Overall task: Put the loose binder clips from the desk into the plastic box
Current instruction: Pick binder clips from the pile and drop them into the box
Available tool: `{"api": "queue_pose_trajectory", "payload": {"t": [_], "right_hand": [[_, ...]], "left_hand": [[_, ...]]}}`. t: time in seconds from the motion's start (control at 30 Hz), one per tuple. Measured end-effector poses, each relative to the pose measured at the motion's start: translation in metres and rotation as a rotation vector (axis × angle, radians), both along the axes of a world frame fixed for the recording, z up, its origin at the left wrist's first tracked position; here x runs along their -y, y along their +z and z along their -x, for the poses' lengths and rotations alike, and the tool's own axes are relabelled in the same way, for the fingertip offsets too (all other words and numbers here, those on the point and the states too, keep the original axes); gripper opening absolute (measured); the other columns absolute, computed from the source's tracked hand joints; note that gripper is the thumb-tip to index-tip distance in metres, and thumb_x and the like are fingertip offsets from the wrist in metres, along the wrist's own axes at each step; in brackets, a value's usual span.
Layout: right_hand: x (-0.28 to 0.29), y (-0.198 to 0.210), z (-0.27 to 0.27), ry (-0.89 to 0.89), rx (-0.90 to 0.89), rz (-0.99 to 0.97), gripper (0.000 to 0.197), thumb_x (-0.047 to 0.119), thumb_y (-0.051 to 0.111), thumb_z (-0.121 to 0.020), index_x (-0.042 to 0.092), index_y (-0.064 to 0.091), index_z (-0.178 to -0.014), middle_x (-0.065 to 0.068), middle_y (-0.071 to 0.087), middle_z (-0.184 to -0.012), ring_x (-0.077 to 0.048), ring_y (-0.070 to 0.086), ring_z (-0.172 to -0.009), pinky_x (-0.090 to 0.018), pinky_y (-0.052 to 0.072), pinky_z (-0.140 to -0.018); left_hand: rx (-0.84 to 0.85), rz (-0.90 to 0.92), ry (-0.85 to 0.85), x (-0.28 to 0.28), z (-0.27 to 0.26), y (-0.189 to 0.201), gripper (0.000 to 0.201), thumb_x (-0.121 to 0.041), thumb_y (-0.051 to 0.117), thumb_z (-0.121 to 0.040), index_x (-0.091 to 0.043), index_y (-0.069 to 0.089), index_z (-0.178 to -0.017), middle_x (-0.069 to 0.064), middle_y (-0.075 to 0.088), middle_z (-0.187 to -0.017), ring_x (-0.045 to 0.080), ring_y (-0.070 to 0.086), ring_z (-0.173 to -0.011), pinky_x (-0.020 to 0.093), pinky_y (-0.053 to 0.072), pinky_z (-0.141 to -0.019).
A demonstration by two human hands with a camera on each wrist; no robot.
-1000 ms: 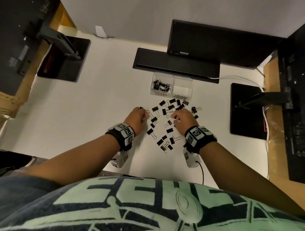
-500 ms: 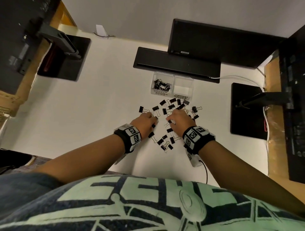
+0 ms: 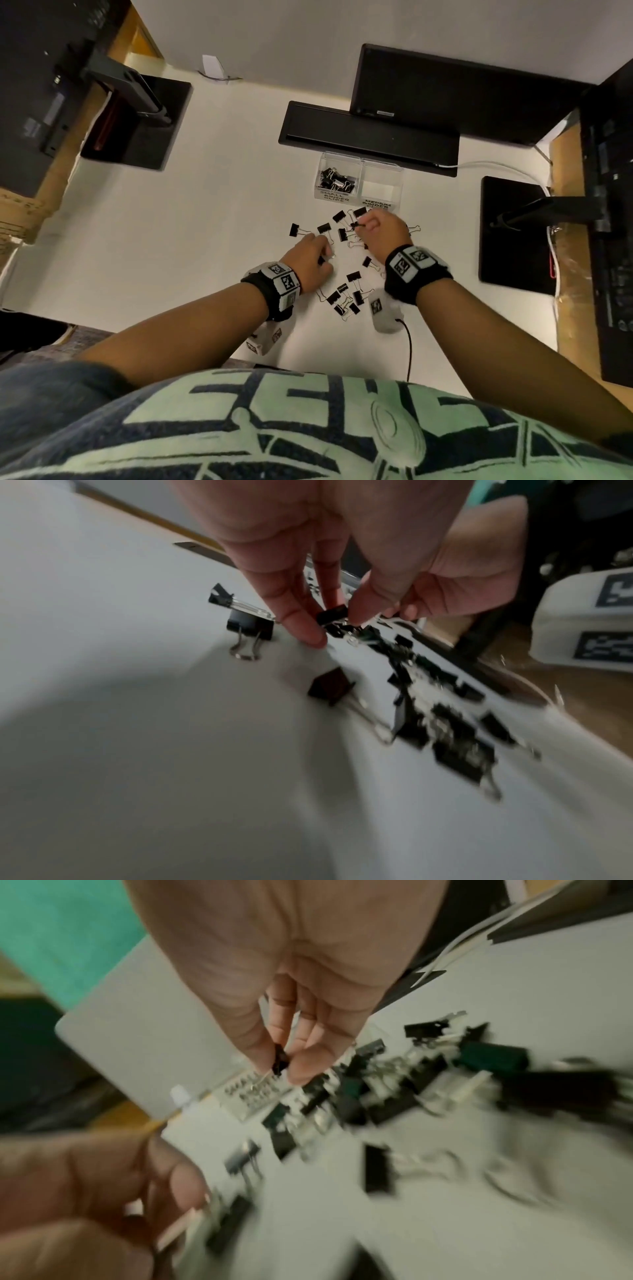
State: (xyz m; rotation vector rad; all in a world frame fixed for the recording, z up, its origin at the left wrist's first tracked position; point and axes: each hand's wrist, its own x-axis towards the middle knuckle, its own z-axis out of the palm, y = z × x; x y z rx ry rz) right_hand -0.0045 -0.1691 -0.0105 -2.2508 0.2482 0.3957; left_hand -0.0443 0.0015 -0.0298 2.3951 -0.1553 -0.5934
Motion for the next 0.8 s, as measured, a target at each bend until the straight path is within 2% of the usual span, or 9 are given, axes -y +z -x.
{"api": "queue_pose_trajectory", "payload": {"t": [0.1,0.17,0.27,0.33,0.4,0.47,0.57,0.67,0.8], "right_hand": [[-0.003,0.017,-0.033,-0.077,0.028,-0.097,0.013,0.015,0.055,-0.092,0.019,0.062,-0.103,0.000,0.065,-0.099,-0.013,0.064,-0.080,-0.024,0.055,-0.064],[-0.007,0.025,-0.053,-0.059,0.084,-0.073,0.019,0.013,0.053,-0.092,0.020,0.064,-0.107,0.002,0.063,-0.102,-0.015,0.065,-0.087,-0.030,0.057,-0.074],[-0.014,0.028,-0.073,-0.004,0.102,-0.021,0.031,0.006,0.050,-0.091,0.020,0.063,-0.116,-0.001,0.062,-0.116,-0.016,0.060,-0.105,-0.032,0.052,-0.091],[-0.017,0.026,-0.079,0.030,0.093,-0.017,0.038,0.002,0.048,-0.089,0.020,0.062,-0.120,-0.002,0.062,-0.120,-0.015,0.059,-0.105,-0.028,0.050,-0.090],[-0.017,0.025,-0.078,0.032,0.095,-0.046,0.041,-0.001,0.045,-0.089,0.020,0.062,-0.120,-0.001,0.062,-0.119,-0.013,0.060,-0.102,-0.024,0.049,-0.089],[-0.014,0.026,-0.071,-0.001,0.097,-0.090,0.041,-0.002,0.042,-0.089,0.018,0.063,-0.118,0.000,0.063,-0.117,-0.012,0.061,-0.103,-0.023,0.048,-0.091],[-0.003,0.027,-0.050,-0.034,0.120,-0.088,0.033,0.003,0.044,-0.090,0.017,0.066,-0.110,0.000,0.065,-0.111,-0.012,0.061,-0.102,-0.027,0.049,-0.093],[0.011,0.021,-0.018,0.003,0.057,-0.029,0.026,0.008,0.045,-0.093,0.018,0.067,-0.103,0.001,0.065,-0.105,-0.012,0.061,-0.091,-0.029,0.053,-0.086],[0.027,0.007,0.032,0.197,-0.118,0.045,0.022,0.009,0.049,-0.089,0.018,0.069,-0.094,0.004,0.065,-0.094,-0.011,0.061,-0.084,-0.022,0.051,-0.075]], "left_hand": [[0.006,0.080,0.198,0.001,-0.013,0.010,0.015,-0.016,0.056,-0.086,-0.013,0.059,-0.100,0.004,0.050,-0.097,0.018,0.051,-0.078,0.024,0.039,-0.066],[0.016,0.110,0.285,-0.001,-0.028,0.015,0.014,-0.019,0.055,-0.088,-0.013,0.060,-0.099,0.005,0.054,-0.098,0.017,0.052,-0.071,0.023,0.039,-0.059],[0.081,0.142,0.339,-0.001,-0.053,0.026,0.008,-0.017,0.057,-0.086,-0.012,0.057,-0.092,0.008,0.060,-0.097,0.020,0.057,-0.077,0.026,0.047,-0.067],[0.144,0.137,0.320,0.000,-0.072,0.036,0.006,-0.012,0.057,-0.084,-0.013,0.052,-0.085,0.006,0.058,-0.092,0.019,0.054,-0.075,0.021,0.043,-0.064],[0.202,0.108,0.286,0.001,-0.092,0.045,0.011,-0.008,0.056,-0.083,-0.015,0.048,-0.081,0.003,0.053,-0.089,0.016,0.051,-0.072,0.021,0.041,-0.063],[0.249,0.056,0.229,0.003,-0.111,0.049,0.012,-0.005,0.055,-0.083,-0.015,0.050,-0.081,0.003,0.050,-0.090,0.015,0.049,-0.073,0.025,0.042,-0.069],[0.270,-0.048,0.133,0.006,-0.129,0.047,0.009,-0.004,0.054,-0.084,-0.010,0.058,-0.090,0.004,0.047,-0.098,0.017,0.049,-0.080,0.024,0.042,-0.077],[0.256,-0.114,0.059,0.013,-0.138,0.044,0.014,-0.003,0.054,-0.086,-0.007,0.062,-0.096,0.011,0.053,-0.111,0.023,0.054,-0.087,0.030,0.047,-0.085],[0.227,-0.125,-0.006,0.023,-0.128,0.037,0.018,-0.003,0.055,-0.086,-0.007,0.063,-0.101,0.015,0.050,-0.118,0.029,0.058,-0.098,0.034,0.049,-0.091]]}}
